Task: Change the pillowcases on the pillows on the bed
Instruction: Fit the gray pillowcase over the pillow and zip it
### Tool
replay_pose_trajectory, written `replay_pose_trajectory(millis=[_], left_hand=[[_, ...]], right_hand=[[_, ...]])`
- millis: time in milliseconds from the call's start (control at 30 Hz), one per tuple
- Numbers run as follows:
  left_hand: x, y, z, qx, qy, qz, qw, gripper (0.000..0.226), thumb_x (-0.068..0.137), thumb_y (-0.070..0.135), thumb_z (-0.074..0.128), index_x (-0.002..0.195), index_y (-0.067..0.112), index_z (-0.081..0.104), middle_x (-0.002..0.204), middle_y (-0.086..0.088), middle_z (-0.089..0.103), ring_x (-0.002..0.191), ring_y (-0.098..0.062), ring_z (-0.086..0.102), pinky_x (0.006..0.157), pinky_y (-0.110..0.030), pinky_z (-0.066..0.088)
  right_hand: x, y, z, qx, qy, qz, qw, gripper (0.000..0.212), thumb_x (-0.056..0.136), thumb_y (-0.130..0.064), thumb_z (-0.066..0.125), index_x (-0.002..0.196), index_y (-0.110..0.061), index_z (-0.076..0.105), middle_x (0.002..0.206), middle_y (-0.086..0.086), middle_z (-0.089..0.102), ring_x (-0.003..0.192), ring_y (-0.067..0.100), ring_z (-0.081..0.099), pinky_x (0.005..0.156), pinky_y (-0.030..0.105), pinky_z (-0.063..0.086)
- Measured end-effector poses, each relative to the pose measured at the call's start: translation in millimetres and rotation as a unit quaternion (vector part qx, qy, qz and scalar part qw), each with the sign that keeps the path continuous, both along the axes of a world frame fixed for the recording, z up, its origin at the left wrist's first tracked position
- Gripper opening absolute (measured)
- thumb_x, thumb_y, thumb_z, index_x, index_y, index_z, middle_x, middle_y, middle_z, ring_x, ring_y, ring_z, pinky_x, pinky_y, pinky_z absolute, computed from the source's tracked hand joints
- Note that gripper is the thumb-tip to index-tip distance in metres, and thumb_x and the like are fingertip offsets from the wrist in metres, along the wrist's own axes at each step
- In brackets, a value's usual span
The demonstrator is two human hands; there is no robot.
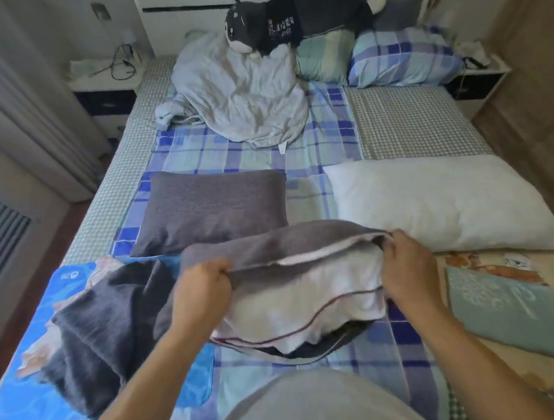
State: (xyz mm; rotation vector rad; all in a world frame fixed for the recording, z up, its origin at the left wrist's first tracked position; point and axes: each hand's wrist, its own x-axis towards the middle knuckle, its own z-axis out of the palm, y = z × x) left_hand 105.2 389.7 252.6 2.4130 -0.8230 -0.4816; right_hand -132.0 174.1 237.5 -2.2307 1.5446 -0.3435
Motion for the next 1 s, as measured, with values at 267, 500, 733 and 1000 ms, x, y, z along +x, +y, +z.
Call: replay_pose_trajectory(millis=[267,500,733,1000], left_hand=[[41,-52,-4,0.195,-0.119,-0.088,0.97,0.024,0.093,0.013,0.045,0.103,0.019,0.067,0.106,-0.01,0.068,0.097,-0.034,0.064,0.08,-0.038,0.05],[-51,-32,-92,0.275,-0.095,-0.219,0.931,0.037,0.1,0.029,0.041,0.135,0.026,0.053,0.136,-0.002,0.053,0.126,-0.029,0.048,0.102,-0.045,0.042],[-116,-76,-82,-0.003,-0.043,-0.429,0.902,0.047,0.096,0.028,0.05,0.142,0.019,0.054,0.147,-0.003,0.052,0.135,-0.025,0.047,0.115,-0.037,0.036],[-140,-121,-102,-0.043,-0.155,-0.605,0.78,0.079,0.088,0.011,0.064,0.157,0.019,0.027,0.165,-0.001,0.027,0.15,-0.022,0.027,0.123,-0.038,0.024]], right_hand=[[19,-78,21,0.071,0.242,0.082,0.964,0.02,0.097,-0.026,0.052,0.105,-0.012,0.064,0.109,0.012,0.064,0.094,0.034,0.059,0.077,0.034,0.045],[-54,-25,-62,0.194,0.083,0.082,0.974,0.019,0.097,-0.022,0.057,0.103,-0.013,0.072,0.103,0.008,0.069,0.097,0.031,0.063,0.076,0.034,0.045],[-116,-31,-65,0.334,-0.192,-0.051,0.921,0.017,0.098,-0.015,0.061,0.108,-0.022,0.073,0.11,0.006,0.072,0.1,0.022,0.07,0.091,0.041,0.058],[-106,-13,-44,0.138,-0.131,0.037,0.981,0.021,0.089,-0.005,0.068,0.091,-0.025,0.075,0.091,-0.007,0.07,0.089,0.006,0.063,0.082,0.015,0.048]])
